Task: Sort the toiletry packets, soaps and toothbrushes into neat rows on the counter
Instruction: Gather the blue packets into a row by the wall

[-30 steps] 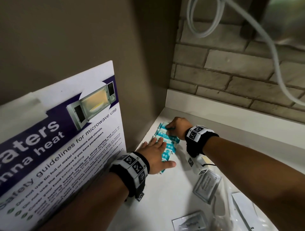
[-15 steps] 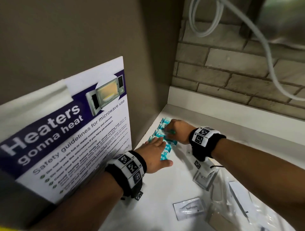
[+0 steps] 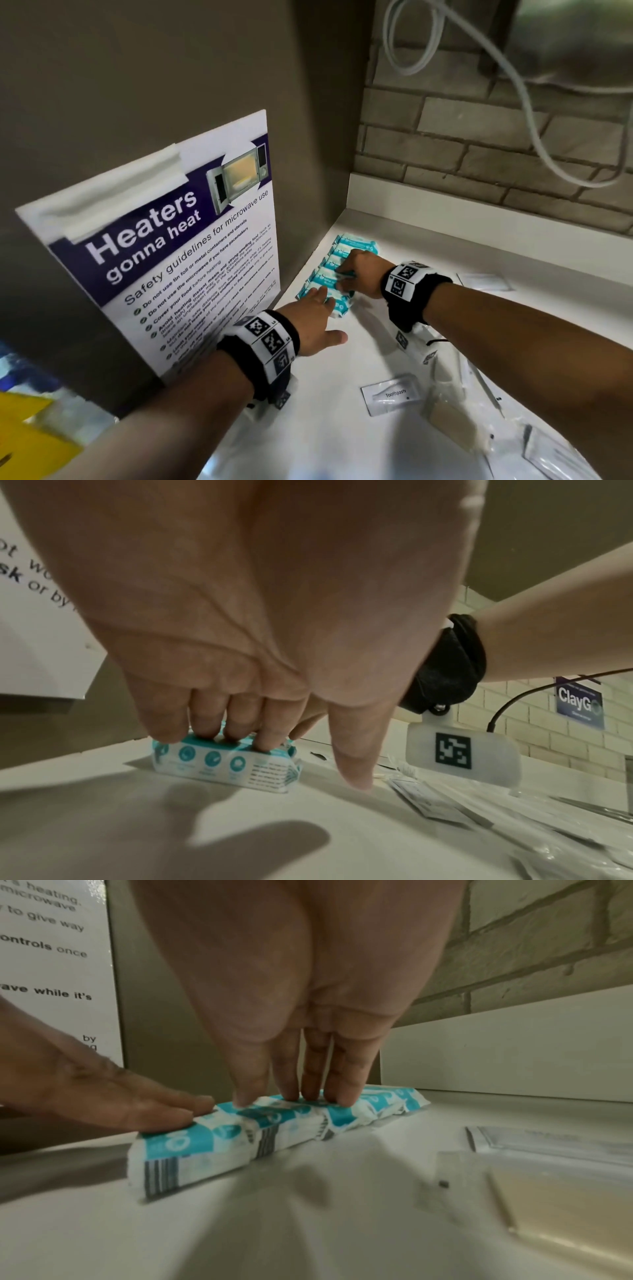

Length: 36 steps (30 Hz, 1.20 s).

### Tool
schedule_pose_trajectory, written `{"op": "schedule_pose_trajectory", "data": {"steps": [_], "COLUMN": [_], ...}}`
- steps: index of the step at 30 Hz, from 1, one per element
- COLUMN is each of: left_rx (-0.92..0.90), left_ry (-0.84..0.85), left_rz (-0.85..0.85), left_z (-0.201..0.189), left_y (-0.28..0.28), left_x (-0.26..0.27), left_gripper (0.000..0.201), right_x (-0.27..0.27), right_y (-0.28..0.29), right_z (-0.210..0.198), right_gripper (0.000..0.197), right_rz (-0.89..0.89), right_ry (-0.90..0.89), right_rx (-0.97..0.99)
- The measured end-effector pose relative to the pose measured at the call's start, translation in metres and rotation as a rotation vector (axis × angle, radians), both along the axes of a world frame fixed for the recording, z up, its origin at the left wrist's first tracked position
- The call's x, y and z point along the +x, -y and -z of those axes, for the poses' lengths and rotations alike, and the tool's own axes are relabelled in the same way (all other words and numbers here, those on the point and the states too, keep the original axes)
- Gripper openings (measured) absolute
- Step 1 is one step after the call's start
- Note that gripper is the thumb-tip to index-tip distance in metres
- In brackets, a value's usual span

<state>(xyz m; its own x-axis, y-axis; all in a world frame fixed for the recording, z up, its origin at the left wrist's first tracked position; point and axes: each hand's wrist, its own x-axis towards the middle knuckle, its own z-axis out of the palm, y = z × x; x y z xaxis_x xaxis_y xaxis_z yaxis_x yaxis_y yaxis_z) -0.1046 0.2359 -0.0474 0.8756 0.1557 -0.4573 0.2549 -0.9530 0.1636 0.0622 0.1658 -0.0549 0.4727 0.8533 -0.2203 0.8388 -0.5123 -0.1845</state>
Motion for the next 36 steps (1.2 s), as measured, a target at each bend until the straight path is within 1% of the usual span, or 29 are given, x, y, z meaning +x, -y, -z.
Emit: {"op": "schedule_pose_trajectory", "data": {"steps": [2, 5, 7, 13, 20, 25, 27, 29, 32, 34, 36], "left_rx": [0.008, 0.019, 0.027, 0.032, 0.067, 0.083, 0.095, 0.117, 0.114, 0.055, -0.07], "left_ry": [-0.003, -0.011, -0.016, -0.021, -0.003, 0.032, 0.042, 0.074, 0.225, 0.289, 0.297], "left_rz": [0.003, 0.004, 0.006, 0.0, 0.028, 0.043, 0.04, 0.018, -0.013, -0.012, -0.006], "left_z": [0.0, -0.001, -0.002, -0.001, -0.004, -0.001, -0.001, -0.004, -0.019, -0.027, -0.032], "left_y": [0.0, 0.001, 0.0, 0.0, 0.002, 0.001, 0.001, 0.001, 0.002, 0.007, 0.018], "left_x": [0.0, 0.0, 0.0, 0.002, 0.008, 0.01, 0.009, 0.011, 0.024, 0.044, 0.069], "left_gripper": [0.08, 0.079, 0.078, 0.078, 0.075, 0.075, 0.074, 0.069, 0.046, 0.038, 0.039], "right_x": [-0.001, -0.002, -0.003, 0.001, 0.001, -0.002, -0.004, -0.006, -0.004, 0.006, 0.026], "right_y": [-0.003, -0.007, -0.009, -0.01, -0.008, -0.009, -0.007, -0.001, 0.022, 0.046, 0.075], "right_z": [0.0, -0.001, -0.003, -0.005, -0.003, -0.003, -0.003, -0.005, -0.014, -0.023, -0.028], "right_gripper": [0.039, 0.027, 0.024, 0.028, 0.026, 0.025, 0.026, 0.033, 0.04, 0.039, 0.039], "right_rz": [0.022, 0.046, 0.042, 0.02, 0.038, 0.04, 0.046, 0.036, 0.027, 0.06, 0.134], "right_ry": [-0.007, 0.016, 0.039, 0.06, 0.044, 0.061, 0.04, -0.022, -0.139, -0.105, -0.057], "right_rx": [0.031, 0.068, 0.047, 0.017, 0.045, 0.026, 0.023, 0.02, 0.089, 0.133, 0.094]}}
